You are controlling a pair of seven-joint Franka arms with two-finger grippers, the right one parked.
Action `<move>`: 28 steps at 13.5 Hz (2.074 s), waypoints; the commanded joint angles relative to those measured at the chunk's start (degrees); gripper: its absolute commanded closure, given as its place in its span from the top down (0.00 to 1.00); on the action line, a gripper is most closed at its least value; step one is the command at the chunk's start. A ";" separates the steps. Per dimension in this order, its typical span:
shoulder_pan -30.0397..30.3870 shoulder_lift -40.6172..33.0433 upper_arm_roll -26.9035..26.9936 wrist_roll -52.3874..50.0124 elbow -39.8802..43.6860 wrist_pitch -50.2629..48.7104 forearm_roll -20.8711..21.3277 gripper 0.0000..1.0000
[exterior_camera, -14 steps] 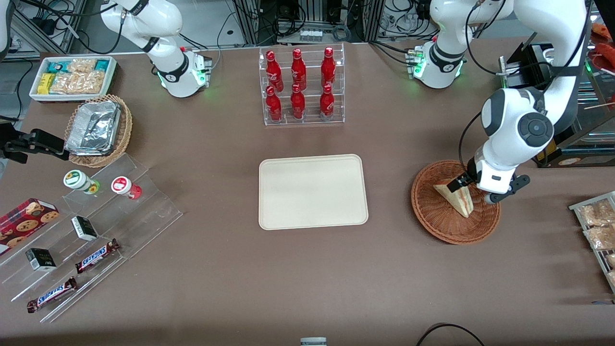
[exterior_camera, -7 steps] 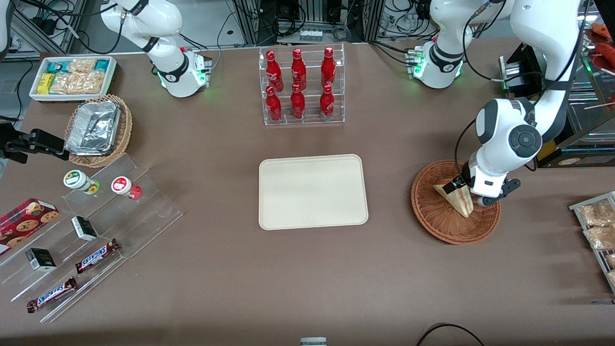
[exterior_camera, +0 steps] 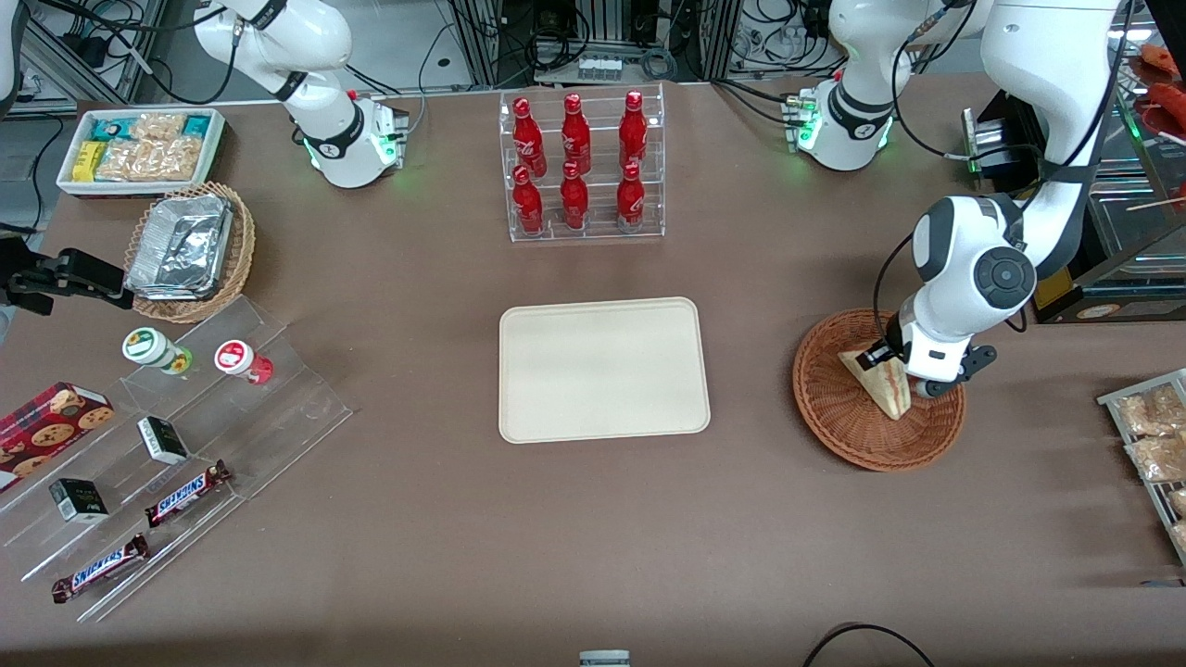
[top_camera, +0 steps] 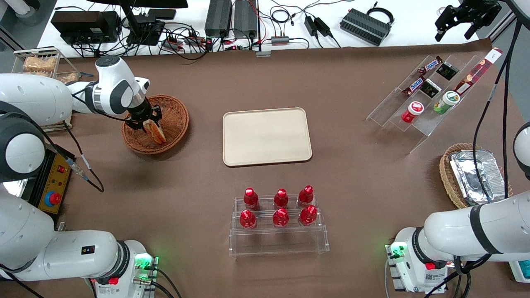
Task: Place sandwich from basket to tray
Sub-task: 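Close the left gripper on the sandwich and lift it from the basket, then carry the sandwich with the left gripper over the cream tray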
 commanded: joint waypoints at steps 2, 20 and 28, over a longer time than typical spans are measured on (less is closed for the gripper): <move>0.30 -1.54 -0.15 -1.16 2.70 -3.74 1.09 0.00; -32.91 21.82 -2.35 -4.40 57.21 -35.78 1.01 0.00; -40.39 31.76 -2.00 -15.13 57.30 -22.76 0.57 0.00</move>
